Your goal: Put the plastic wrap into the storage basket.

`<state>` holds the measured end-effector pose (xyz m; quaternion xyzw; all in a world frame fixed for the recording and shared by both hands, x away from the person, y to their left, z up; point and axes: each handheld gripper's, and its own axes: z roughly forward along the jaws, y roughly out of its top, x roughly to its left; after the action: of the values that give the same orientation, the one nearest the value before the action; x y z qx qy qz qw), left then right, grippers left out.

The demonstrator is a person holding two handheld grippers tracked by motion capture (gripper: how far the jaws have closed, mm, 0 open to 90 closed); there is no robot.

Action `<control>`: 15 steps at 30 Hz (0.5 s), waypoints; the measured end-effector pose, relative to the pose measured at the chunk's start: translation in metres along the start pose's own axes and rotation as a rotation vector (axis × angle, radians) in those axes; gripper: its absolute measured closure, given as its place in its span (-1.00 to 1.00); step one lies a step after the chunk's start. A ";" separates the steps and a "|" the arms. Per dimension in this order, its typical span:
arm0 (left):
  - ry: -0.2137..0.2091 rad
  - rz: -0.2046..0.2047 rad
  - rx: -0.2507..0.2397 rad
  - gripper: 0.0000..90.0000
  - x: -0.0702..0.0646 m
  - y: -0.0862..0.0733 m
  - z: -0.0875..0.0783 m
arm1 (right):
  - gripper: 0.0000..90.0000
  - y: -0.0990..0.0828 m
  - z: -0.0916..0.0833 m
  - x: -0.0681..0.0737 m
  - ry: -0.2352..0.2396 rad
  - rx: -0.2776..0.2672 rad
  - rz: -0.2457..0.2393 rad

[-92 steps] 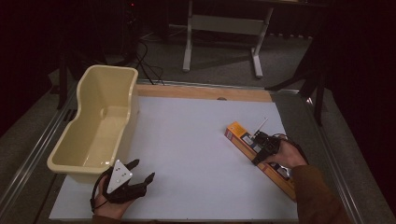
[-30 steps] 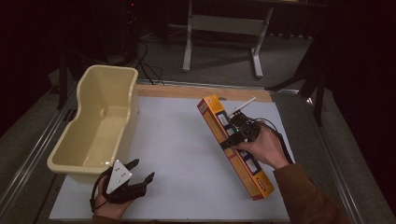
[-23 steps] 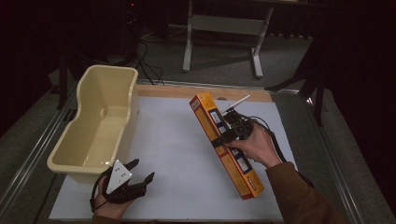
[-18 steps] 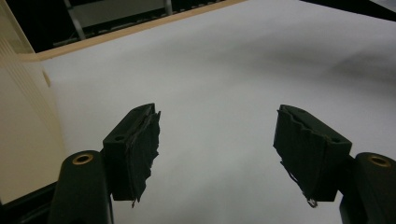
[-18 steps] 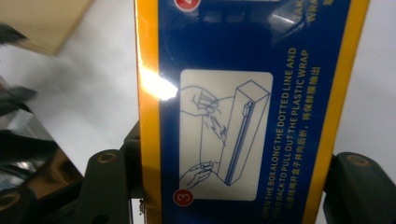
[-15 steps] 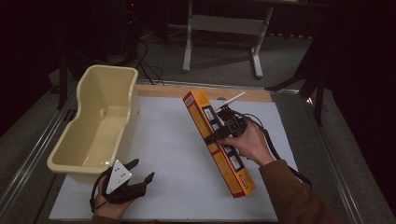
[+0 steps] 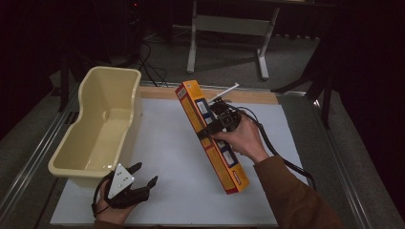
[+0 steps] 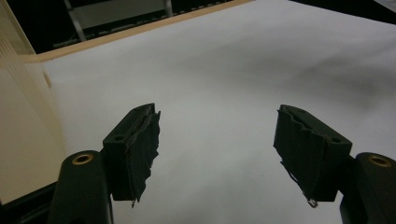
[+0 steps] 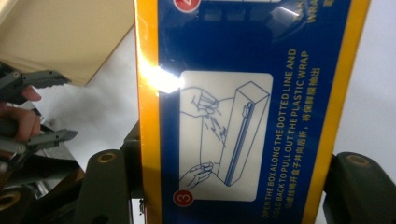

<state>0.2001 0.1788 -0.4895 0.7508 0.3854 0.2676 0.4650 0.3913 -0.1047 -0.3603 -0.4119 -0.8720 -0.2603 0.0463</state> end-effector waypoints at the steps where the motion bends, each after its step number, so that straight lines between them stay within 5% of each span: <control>1: 0.000 -0.001 -0.001 -0.32 0.000 0.000 0.000 | -0.13 0.004 0.000 0.002 -0.005 0.001 -0.006; 15: -0.006 -0.010 -0.005 -0.32 0.000 0.000 0.001 | -0.13 0.040 0.009 0.024 -0.043 0.021 -0.086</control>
<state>0.2010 0.1788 -0.4898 0.7484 0.3869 0.2642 0.4694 0.4064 -0.0629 -0.3448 -0.3791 -0.8923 -0.2441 0.0206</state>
